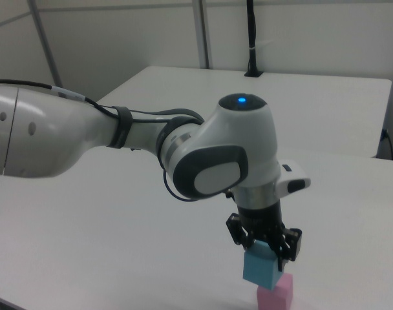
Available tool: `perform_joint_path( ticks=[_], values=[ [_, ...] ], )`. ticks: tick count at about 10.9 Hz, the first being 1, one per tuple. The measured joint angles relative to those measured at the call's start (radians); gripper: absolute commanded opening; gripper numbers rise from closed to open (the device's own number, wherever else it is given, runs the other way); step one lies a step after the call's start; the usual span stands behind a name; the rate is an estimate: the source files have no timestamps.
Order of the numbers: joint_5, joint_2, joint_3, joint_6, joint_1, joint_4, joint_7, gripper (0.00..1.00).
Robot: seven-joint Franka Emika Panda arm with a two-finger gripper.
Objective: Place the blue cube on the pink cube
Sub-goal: 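Lift the light-blue cube and carry it over the pink cube, then lower the light-blue cube onto the pink cube and open the gripper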
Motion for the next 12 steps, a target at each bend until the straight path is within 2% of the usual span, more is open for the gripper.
perform_joint_path(
  ticks=[2, 4, 5, 6, 7, 8, 12],
  values=[
    [0.034, -0.003, 0.000, 0.021, -0.020, -0.013, -0.075, 0.25],
    [0.038, -0.002, 0.002, 0.091, -0.022, -0.031, -0.082, 0.25],
    [0.039, 0.001, 0.005, 0.115, -0.022, -0.039, -0.082, 0.29],
    [0.039, 0.007, 0.008, 0.127, -0.021, -0.042, -0.082, 0.51],
    [0.039, 0.012, 0.010, 0.143, -0.021, -0.045, -0.082, 0.92],
    [0.039, 0.018, 0.010, 0.154, -0.021, -0.048, -0.082, 1.00],
    [0.039, 0.031, 0.011, 0.161, -0.021, -0.049, -0.082, 1.00]
  ],
)
